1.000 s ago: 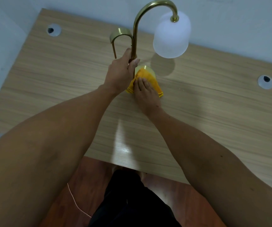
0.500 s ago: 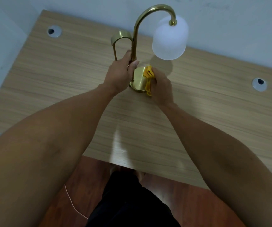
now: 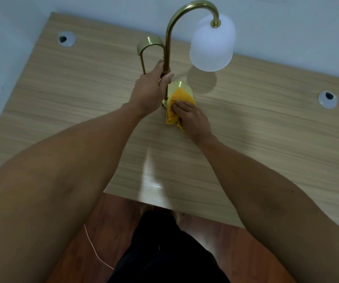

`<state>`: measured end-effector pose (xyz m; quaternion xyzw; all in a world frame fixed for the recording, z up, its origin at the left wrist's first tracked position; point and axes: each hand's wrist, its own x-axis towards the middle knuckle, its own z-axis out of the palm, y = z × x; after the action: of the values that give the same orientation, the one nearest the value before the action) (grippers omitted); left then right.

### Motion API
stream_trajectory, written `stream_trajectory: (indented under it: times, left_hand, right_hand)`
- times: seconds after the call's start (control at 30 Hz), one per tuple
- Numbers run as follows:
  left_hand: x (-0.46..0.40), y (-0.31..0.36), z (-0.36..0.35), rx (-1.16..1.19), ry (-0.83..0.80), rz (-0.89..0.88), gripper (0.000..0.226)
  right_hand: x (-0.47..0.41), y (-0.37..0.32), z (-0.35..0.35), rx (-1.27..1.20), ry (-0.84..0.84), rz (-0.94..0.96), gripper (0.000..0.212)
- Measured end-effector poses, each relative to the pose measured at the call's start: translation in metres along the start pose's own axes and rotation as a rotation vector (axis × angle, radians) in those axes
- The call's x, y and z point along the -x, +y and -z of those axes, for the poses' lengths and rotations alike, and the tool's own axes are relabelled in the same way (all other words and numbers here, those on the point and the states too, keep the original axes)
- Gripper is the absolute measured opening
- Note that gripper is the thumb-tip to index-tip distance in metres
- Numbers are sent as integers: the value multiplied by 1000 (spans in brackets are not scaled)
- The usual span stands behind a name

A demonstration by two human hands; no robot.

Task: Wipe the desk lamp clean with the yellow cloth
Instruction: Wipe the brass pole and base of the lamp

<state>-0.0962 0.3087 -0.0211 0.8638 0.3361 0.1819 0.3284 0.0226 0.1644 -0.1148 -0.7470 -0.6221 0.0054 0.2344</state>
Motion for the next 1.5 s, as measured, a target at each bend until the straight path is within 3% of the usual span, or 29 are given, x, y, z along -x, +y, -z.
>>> stream_trajectory:
  times: [0.13, 0.2, 0.3, 0.53, 0.67, 0.83, 1.0, 1.1, 1.17, 1.3, 1.43, 1.5]
  left_hand:
    - [0, 3, 1, 15, -16, -2, 31]
    - [0, 3, 2, 19, -27, -2, 30]
    - [1, 3, 2, 26, -28, -2, 30]
    - [1, 3, 1, 15, -8, 1, 32]
    - [0, 2, 0, 13, -13, 1, 31]
    - [-1, 0, 0, 16, -41, 11, 29]
    - [-1, 2, 0, 17, -31, 12, 30]
    - [-1, 2, 1, 16, -39, 18, 30]
    - [-1, 2, 0, 10, -35, 16, 30]
    - [-2, 3, 0, -1, -37, 18, 31]
    - [-4, -2, -3, -16, -30, 12, 34]
    - [-4, -3, -4, -31, -27, 5, 36]
  right_hand:
    - [-1, 6, 15, -65, -45, -104, 35]
    - [-4, 5, 22, -148, 35, -397, 32]
    - [-13, 3, 26, -357, 285, -798, 34]
    - [-34, -41, -10, -508, 217, -1005, 40]
    - [-20, -53, -27, -457, 242, -919, 56]
    - [-19, -30, -16, -521, 286, -953, 44]
    - [-12, -35, -21, -506, 247, -829, 54]
    - [-18, -18, -12, -463, 242, -868, 41]
    - [-22, -12, -11, -412, 232, -845, 37]
    - [-16, -12, -19, -253, 161, -681, 50]
    - [-49, 0, -21, 56, 122, -719, 40]
    - [-69, -4, -31, 106, 69, -644, 43]
